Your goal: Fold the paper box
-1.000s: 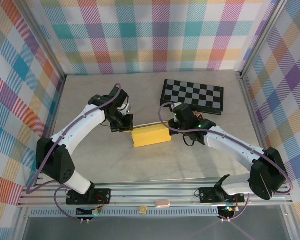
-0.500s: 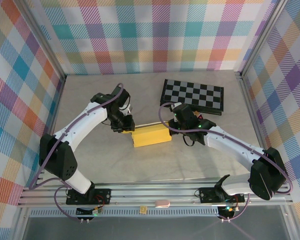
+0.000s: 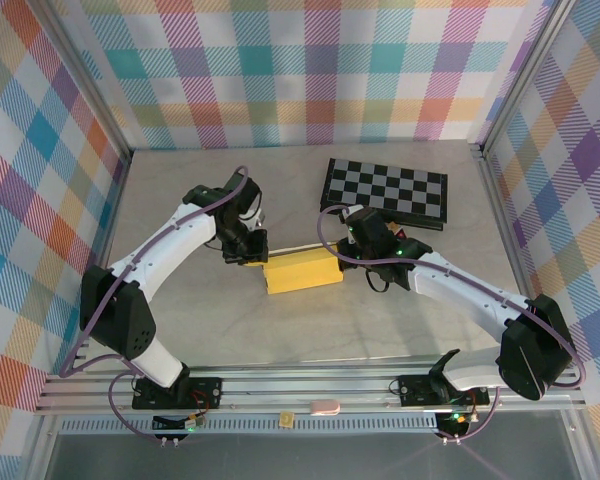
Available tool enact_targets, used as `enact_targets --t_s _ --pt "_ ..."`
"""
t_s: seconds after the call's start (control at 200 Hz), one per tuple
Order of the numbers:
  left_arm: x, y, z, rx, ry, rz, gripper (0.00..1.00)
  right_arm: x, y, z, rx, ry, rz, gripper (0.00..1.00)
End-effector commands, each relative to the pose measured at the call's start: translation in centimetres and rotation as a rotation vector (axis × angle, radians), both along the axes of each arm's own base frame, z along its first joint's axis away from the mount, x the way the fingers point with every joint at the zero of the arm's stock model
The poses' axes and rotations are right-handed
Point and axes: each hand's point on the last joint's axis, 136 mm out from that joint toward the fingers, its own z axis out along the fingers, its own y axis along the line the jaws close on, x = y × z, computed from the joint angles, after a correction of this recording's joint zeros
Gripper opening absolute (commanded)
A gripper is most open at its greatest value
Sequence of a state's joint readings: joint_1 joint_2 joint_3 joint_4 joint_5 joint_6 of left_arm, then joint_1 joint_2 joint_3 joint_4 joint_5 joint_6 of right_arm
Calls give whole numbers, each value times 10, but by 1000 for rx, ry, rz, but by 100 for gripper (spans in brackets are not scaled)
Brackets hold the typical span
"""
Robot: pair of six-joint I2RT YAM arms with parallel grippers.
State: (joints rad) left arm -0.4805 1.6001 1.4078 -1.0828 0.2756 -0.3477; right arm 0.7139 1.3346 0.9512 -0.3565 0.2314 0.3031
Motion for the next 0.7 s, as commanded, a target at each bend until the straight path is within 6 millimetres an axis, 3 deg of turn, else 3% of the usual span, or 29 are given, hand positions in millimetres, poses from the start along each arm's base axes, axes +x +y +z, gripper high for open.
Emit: enact_targets --t_s 0.0,0.695 --pt "-6 -4 6 2 24 -1 12 -26 -6 -36 -79 150 37 0" --pt "-14 -27 14 -147 65 99 23 -27 -4 -38 -78 155 38 0"
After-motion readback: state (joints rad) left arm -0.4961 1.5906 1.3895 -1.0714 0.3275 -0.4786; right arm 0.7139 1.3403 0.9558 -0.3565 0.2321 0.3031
